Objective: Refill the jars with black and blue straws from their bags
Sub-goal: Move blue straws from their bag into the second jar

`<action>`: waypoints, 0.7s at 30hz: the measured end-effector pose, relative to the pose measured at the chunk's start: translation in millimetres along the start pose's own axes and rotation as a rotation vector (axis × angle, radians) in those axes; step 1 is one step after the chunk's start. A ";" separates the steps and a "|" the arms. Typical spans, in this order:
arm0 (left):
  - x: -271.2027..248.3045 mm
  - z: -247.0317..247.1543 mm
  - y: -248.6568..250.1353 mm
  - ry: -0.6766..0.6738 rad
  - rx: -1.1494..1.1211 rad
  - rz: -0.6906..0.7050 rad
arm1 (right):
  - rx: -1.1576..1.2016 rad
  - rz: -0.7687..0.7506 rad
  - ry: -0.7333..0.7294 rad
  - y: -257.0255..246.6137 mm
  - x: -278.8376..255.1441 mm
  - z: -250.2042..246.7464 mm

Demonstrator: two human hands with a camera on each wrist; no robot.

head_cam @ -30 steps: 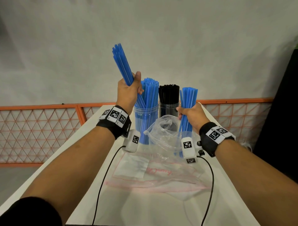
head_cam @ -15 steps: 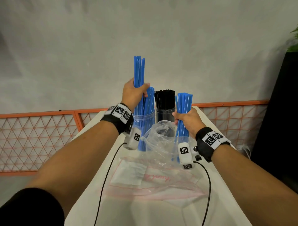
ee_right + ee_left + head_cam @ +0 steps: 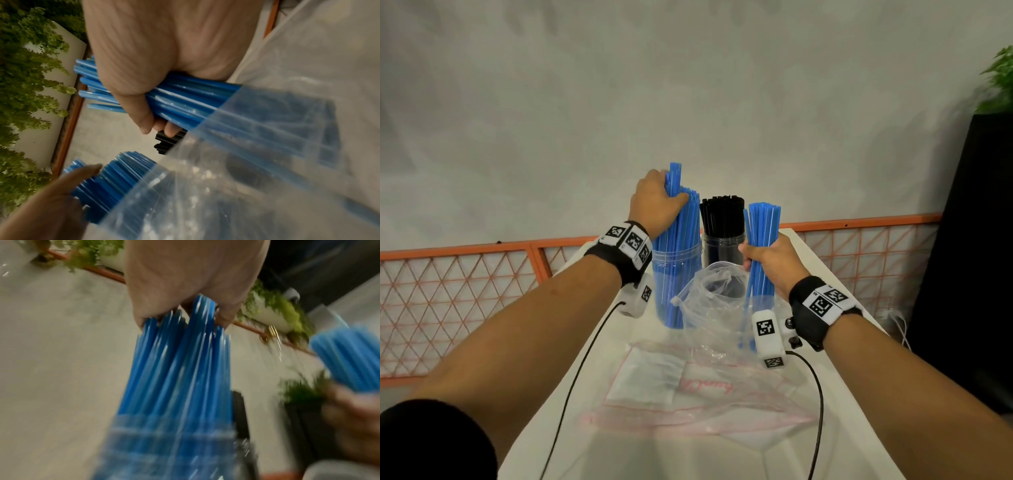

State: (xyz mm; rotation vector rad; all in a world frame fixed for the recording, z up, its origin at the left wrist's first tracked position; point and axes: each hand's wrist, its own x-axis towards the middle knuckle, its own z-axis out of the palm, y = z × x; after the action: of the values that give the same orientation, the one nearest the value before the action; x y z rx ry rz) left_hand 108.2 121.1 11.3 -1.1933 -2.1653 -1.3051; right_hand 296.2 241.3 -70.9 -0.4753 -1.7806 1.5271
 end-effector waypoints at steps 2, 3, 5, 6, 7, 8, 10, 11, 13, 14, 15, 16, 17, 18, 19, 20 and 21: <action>5.7 -9.6 5.8 0.067 -0.079 0.150 | 0.005 0.003 -0.012 0.2 0.7 -0.6; 11.1 -15.3 10.4 0.078 -0.040 0.234 | 0.007 0.001 -0.018 0.7 1.1 -0.8; 19.3 -20.9 16.2 0.006 0.165 0.352 | 0.013 -0.001 -0.020 1.5 1.1 -1.8; 19.7 -20.0 16.2 -0.067 0.289 0.369 | 0.021 0.000 -0.020 1.5 0.9 -2.0; 17.3 -17.8 14.7 -0.158 0.389 0.354 | 0.033 -0.002 -0.021 1.1 0.8 -2.1; 12.5 -14.8 12.1 -0.247 0.436 0.317 | 0.049 -0.005 -0.024 0.9 0.6 -2.1; 1.1 -9.0 4.9 -0.324 0.456 0.273 | 0.082 -0.015 -0.032 1.6 -0.5 -2.1; -3.3 -8.0 2.6 -0.318 0.482 0.286 | 0.086 -0.022 -0.037 3.0 -1.5 -2.2; -9.8 -10.2 4.6 -0.269 0.539 0.317 | 0.081 -0.034 -0.042 8.2 -4.2 -3.7; -14.3 -11.0 7.8 -0.194 0.519 0.369 | 0.085 -0.037 -0.040 10.8 -5.2 -4.7; -20.3 -10.0 12.6 -0.088 0.445 0.451 | 0.095 -0.040 -0.037 12.4 -5.7 -6.0; -28.9 -7.9 18.6 0.008 0.320 0.515 | 0.108 -0.040 -0.036 13.2 -5.5 -7.0; -38.8 -3.7 25.4 0.056 0.175 0.522 | 0.118 -0.038 -0.040 13.4 -5.7 -8.2; -48.4 2.5 31.9 0.030 0.039 0.475 | 0.126 -0.038 -0.049 13.2 -5.9 -9.0; -57.5 10.0 36.9 -0.055 -0.065 0.382 | 0.133 -0.040 -0.061 12.9 -6.3 -9.7; -64.7 17.8 40.8 -0.173 -0.126 0.272 | 0.134 -0.045 -0.072 12.5 -6.4 -10.3; -69.7 25.3 43.5 -0.302 -0.154 0.177 | 0.123 -0.051 -0.080 11.7 -6.8 -10.5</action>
State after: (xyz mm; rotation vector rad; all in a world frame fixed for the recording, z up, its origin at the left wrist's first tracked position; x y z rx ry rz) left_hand 187.0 118.5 -22.8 -1.6988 -2.1239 -1.3037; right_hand 306.3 246.5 -83.7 -0.3104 -1.7326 1.6290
